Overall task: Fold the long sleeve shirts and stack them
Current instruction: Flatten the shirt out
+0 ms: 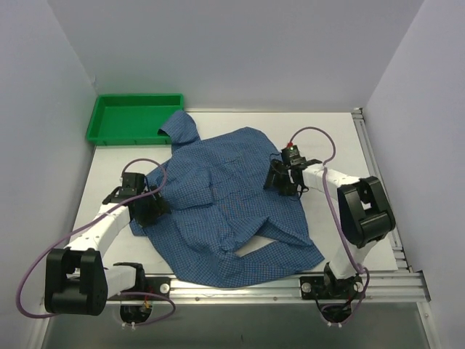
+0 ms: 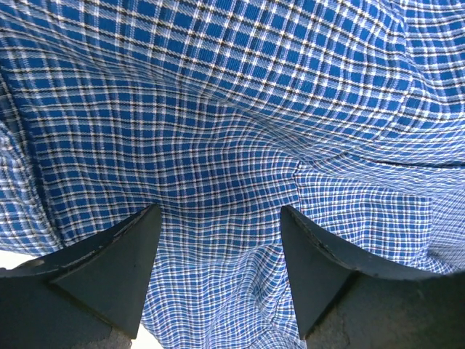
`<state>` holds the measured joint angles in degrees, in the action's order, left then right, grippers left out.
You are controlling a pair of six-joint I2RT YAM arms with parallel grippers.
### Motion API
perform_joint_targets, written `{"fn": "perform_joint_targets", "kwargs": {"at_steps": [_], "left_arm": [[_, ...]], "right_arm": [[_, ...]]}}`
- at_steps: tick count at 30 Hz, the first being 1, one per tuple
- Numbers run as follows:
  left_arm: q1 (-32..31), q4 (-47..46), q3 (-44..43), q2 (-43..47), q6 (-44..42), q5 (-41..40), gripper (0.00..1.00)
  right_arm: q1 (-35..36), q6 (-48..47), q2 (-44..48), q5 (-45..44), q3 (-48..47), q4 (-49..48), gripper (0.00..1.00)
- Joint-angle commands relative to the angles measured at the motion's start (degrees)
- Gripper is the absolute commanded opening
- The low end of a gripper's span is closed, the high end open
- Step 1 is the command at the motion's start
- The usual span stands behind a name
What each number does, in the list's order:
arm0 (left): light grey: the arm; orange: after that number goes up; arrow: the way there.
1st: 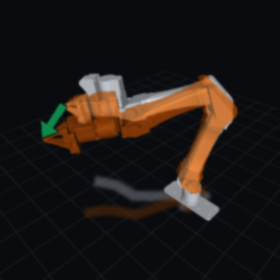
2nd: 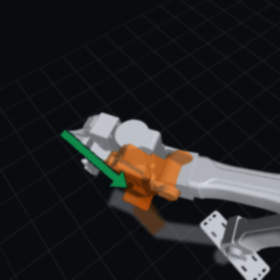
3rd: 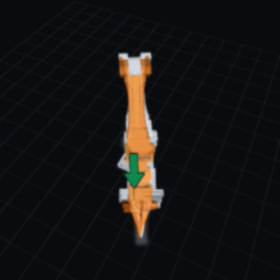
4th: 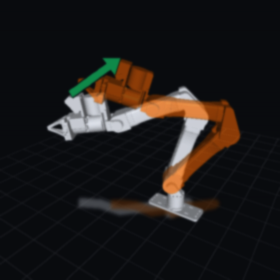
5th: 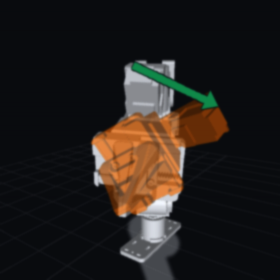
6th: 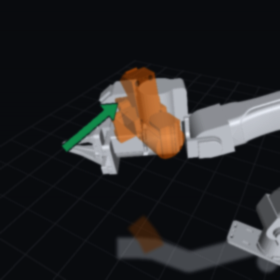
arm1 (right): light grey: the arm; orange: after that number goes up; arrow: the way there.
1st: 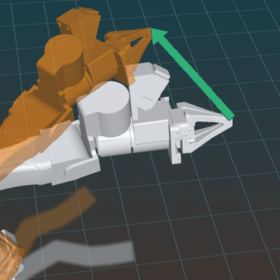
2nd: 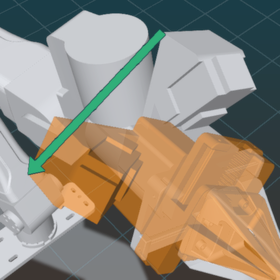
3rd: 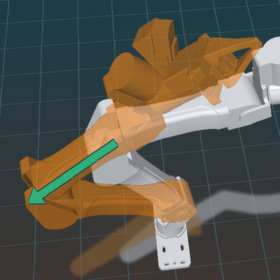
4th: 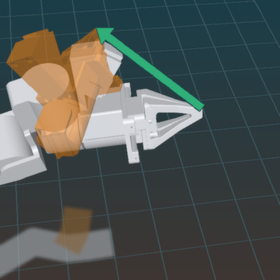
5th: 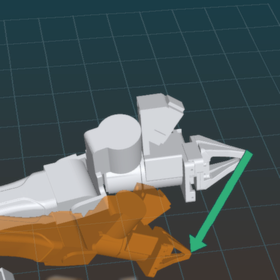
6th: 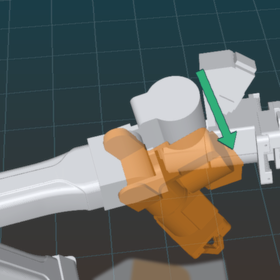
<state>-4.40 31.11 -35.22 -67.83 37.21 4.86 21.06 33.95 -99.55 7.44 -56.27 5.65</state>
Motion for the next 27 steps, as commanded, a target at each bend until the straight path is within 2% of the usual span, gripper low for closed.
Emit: {"fn": "perform_joint_targets", "kwargs": {"at_steps": [1, 3, 6, 10, 11, 15, 19, 24, 27], "left_arm": [[-0.3, -4.0, 0.3, 0.0, 1.4, 1.8, 0.75], [-0.4, -4.4, 0.3, -0.1, 1.4, 2.1, 0.75], [-1.0, -4.7, 0.4, -0.5, 1.4, 2.8, 0.75], [-2.5, -4.8, 0.5, -0.9, 1.1, 4.1, 0.75], [-2.8, -4.8, 0.7, -0.8, 0.9, 4.4, 0.75], [-4.1, -5.2, 1.0, -0.4, 1.5, 4.6, 0.75], [-5.1, -5.6, 0.5, -0.4, 1.5, 6.1, 0.75], [-5.4, -4.4, -3.7, 0.1, -0.1, 6.5, 0.75], [-5.4, -3.3, -8.2, -0.7, -1.4, 4.5, 0.76]], "right_arm": [[-6.6, 4.8, 0.0, 0.1, 4.8, 1.5, 0.61], [-9.1, 5.7, 1.7, -1.6, 8.4, 2.7, 0.61], [-12.2, 7.1, 4.9, 2.4, 12.1, 2.9, 0.62], [-13.3, 8.0, 11.4, -7.3, 13.5, 11.6, 0.63], [-16.4, 7.7, 12.8, -9.0, 14.6, 12.2, 0.63], [-27.0, 6.4, 21.6, -6.3, 22.1, 13.4, 0.63], [-34.0, 5.3, 28.0, -6.1, 24.4, 14.6, 0.64], [-31.0, 2.3, 32.6, -6.7, 19.4, 15.9, 0.65], [-23.6, -1.2, 32.8, -9.6, 14.2, 15.4, 0.65]]}}
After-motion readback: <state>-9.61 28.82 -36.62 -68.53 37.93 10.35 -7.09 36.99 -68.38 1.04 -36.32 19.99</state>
